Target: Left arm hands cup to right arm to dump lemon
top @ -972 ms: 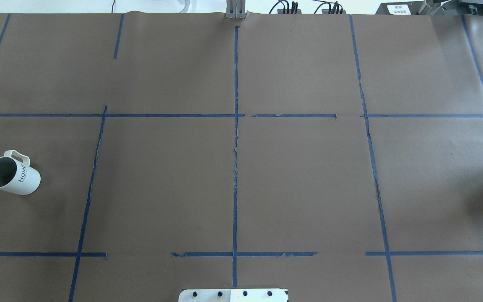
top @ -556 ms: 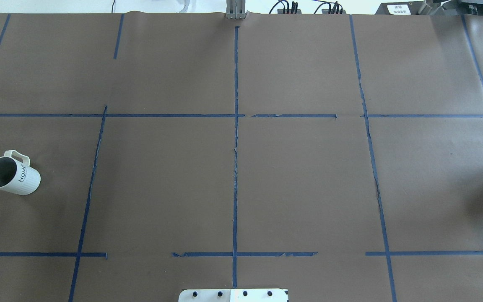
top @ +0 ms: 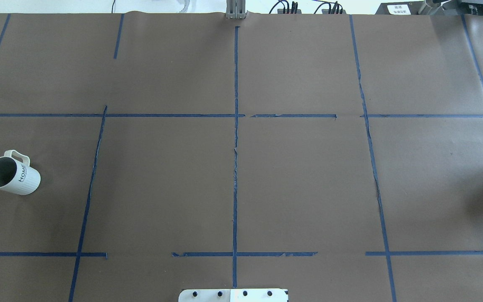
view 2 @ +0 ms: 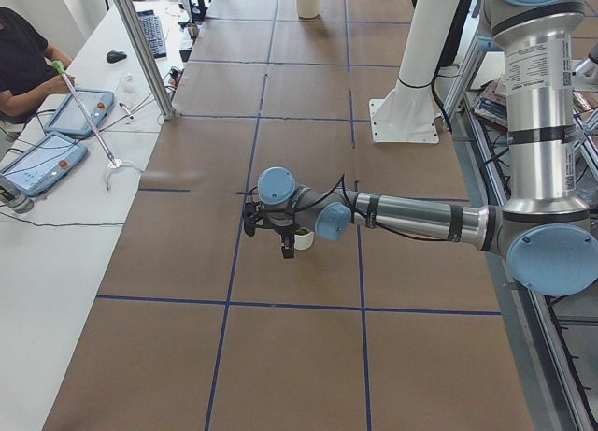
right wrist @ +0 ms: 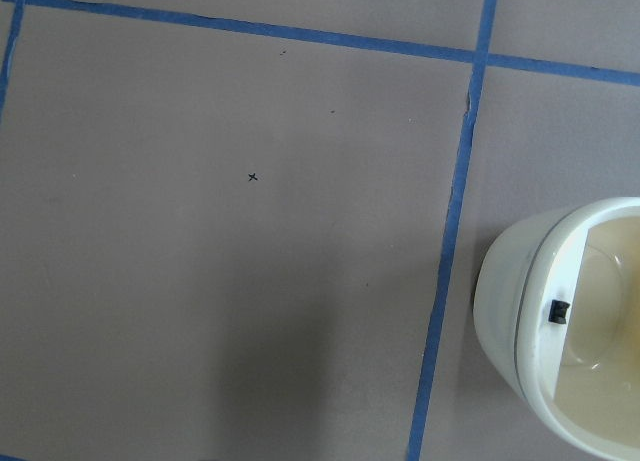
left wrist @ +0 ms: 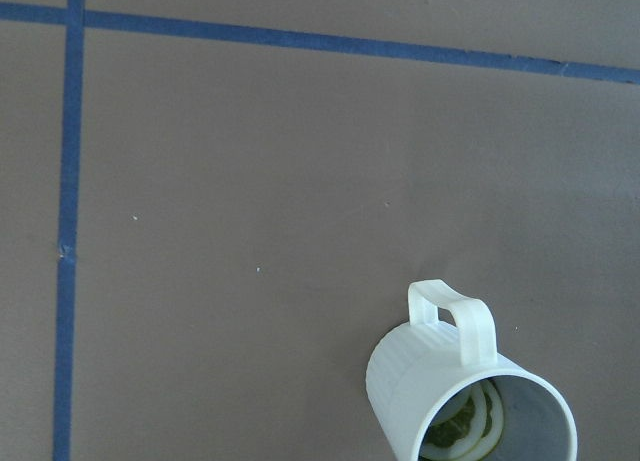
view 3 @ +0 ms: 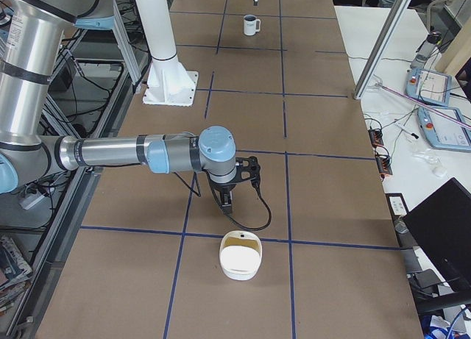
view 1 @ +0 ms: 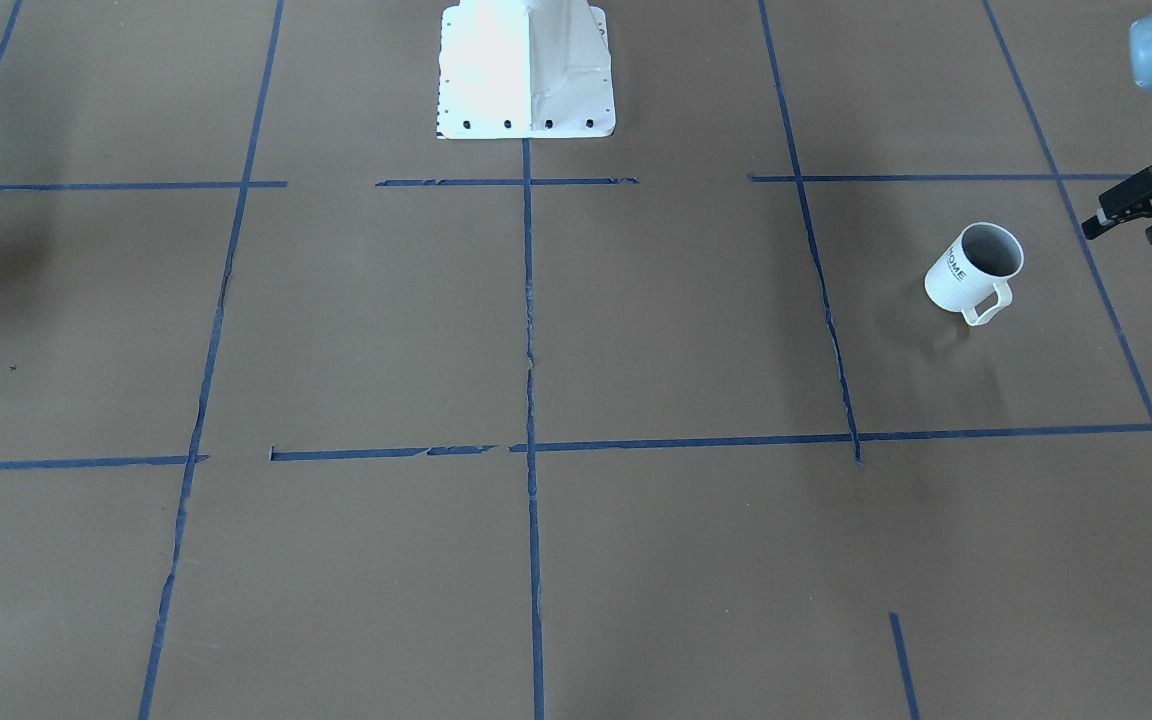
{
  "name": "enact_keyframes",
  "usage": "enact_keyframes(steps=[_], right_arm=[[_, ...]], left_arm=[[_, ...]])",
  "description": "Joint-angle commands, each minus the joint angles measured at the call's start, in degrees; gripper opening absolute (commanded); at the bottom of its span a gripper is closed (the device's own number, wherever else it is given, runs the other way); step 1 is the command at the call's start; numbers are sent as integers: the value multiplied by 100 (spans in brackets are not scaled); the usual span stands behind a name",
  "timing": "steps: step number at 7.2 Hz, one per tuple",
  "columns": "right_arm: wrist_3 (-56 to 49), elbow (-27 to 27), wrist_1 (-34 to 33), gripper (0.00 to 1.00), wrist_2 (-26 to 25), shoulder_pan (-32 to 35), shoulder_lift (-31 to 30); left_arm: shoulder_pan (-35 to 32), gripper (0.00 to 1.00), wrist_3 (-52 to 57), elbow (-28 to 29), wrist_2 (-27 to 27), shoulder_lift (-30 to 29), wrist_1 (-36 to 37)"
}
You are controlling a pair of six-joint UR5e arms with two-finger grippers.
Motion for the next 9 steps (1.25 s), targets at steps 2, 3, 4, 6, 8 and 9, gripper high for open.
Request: enact_keyframes(steps=[2,3,4,6,8,9], right_arm=[[13,2,6,100,177,-161,7],[22,2,-3,100,317,-153,7],[22,-7,-3,100,318,-161,7],[22,2,6,100,309,-161,25],[31,2,14,100,309,-161,25],[31,2,23,100,309,-161,42]], left_arm=[[488,100,-413,50,219,31,-224],[681,100,-414,51,228,40,-224],[726,100,-414,68,237,31,-224],[1076,100,-431,156,655,31,-241],[1166,47,-414,217,667,31,-233],[1166,18,-431,218,667,22,-241]])
